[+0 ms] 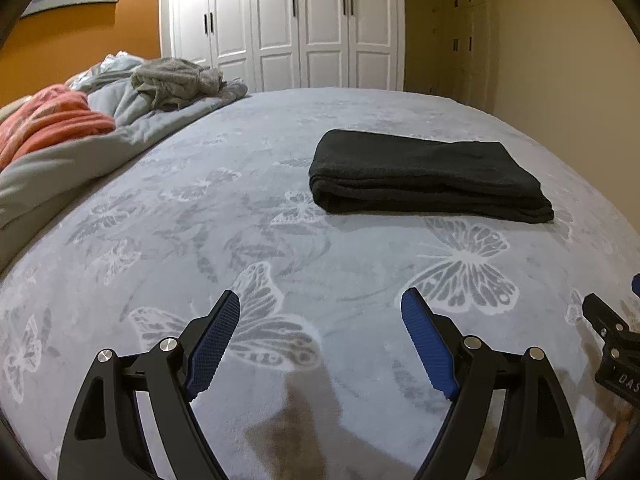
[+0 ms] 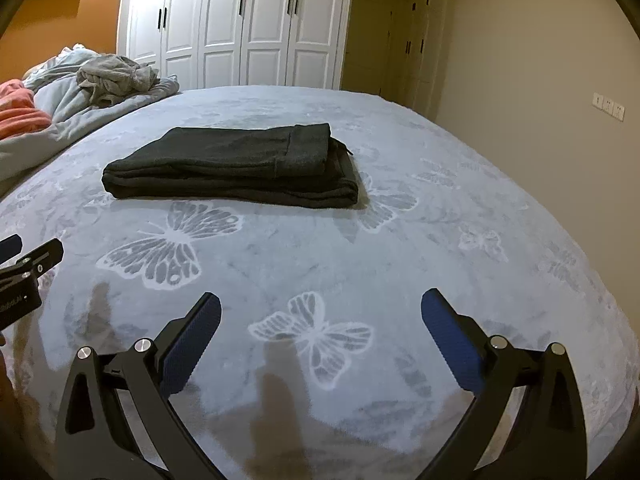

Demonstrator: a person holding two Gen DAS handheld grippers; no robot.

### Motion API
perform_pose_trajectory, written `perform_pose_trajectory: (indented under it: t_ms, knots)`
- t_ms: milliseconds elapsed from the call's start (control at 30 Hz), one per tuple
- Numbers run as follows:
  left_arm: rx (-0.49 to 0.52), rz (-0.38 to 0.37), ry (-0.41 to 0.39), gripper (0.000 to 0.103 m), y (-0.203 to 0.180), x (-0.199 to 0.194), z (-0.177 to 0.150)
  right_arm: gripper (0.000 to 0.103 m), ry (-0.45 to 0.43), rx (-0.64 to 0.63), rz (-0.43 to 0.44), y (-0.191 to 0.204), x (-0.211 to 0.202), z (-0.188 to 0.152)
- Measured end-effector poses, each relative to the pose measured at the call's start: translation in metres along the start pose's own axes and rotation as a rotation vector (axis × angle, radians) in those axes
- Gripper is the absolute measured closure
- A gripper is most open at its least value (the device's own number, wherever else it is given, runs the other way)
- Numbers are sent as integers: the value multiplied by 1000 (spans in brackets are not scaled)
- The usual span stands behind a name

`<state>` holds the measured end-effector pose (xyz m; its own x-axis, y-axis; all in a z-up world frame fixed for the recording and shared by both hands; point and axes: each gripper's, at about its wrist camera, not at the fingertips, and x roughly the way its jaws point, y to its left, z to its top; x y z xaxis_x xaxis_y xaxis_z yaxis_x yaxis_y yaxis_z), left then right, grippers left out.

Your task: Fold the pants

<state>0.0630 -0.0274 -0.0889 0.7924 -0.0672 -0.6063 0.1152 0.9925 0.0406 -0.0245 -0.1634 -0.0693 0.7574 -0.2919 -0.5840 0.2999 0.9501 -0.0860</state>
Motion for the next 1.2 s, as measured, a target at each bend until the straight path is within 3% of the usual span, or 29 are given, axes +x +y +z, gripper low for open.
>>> perform_pose_trajectory:
  t_ms: [567,1200]
  knots:
    - [65,8,-8,23,-12,-2,0,5,13,8,2,1,3,0]
    - [57,21,7,23,-10,2,0,5,26,3,1,2,7,-1]
